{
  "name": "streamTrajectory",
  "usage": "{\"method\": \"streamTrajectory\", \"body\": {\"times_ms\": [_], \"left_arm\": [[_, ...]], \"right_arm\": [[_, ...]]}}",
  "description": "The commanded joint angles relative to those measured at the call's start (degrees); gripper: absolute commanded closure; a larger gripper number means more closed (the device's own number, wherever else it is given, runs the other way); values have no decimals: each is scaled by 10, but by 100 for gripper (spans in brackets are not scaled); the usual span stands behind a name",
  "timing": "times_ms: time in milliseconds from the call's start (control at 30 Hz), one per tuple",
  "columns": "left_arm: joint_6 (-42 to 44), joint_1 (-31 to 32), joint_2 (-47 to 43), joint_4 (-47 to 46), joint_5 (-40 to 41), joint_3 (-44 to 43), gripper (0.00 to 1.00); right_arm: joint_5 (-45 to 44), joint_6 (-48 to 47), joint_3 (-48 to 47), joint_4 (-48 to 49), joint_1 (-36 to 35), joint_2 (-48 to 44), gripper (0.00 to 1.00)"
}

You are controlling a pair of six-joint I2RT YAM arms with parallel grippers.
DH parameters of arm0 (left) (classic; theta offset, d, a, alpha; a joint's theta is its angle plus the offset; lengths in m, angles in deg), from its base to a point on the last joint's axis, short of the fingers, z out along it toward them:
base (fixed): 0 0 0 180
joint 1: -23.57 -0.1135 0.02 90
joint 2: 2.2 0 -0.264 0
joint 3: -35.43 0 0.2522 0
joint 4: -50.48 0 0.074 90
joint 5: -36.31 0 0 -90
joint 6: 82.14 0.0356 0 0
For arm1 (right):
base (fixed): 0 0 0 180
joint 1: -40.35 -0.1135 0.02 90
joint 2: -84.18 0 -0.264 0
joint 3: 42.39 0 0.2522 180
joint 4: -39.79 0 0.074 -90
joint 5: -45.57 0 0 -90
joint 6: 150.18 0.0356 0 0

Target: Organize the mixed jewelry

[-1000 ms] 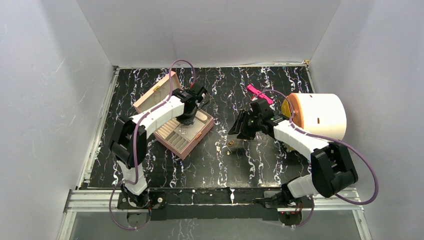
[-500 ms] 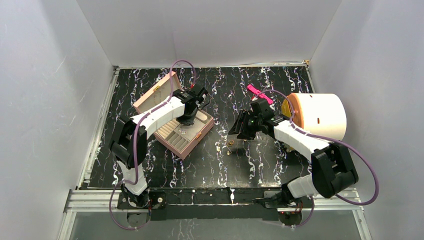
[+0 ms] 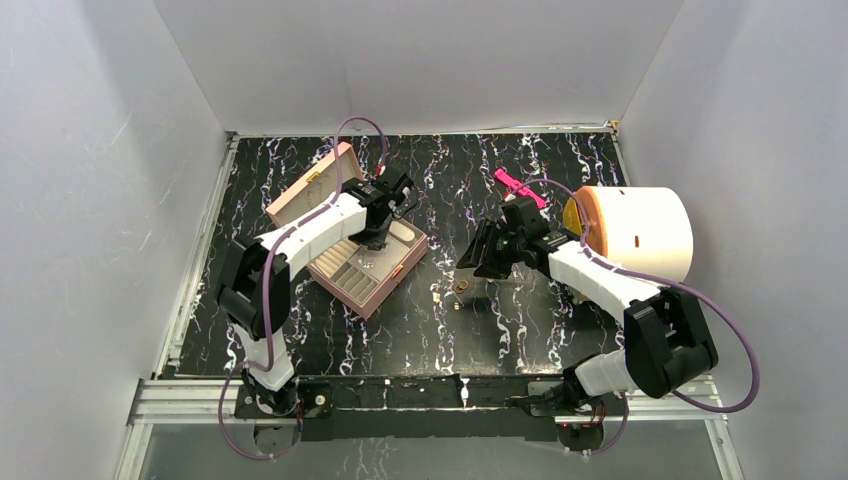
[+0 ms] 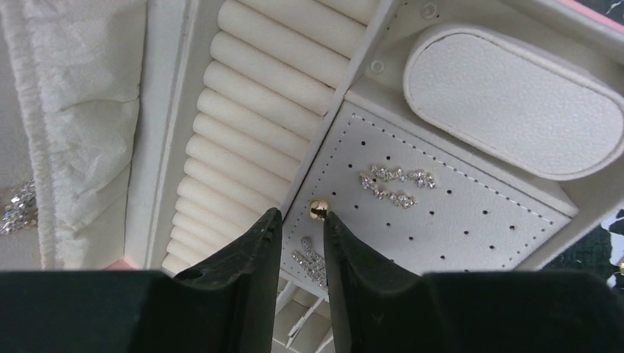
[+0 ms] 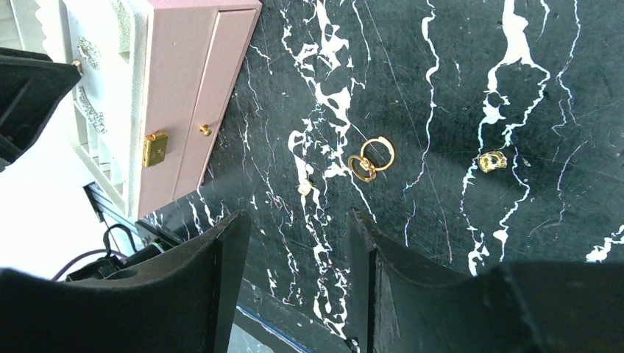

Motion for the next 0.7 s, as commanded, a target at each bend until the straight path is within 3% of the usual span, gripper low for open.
{"method": "streamTrajectory", "body": {"times_ms": [0,167,367,500,667], "left_arm": [[-26,0,-77,-11,21,4,72],[-29,0,-176,-88,-25,38,64],[-38,0,-339,-224,-70,137,62],[-69,0,-461,-320,-82,226,54],[-121,0,-582,-373,-76,319,32]], "right_arm": [[-3,-10,-9,12,-1,-21,40],[-6,-32,-23,2,-2,-19,40],[-6,-57,-32,0,-7,-16,41],[-73,-72,-53,-39,-37,-16,40],[-232,-75,-100,-121,-129,4,38]]}}
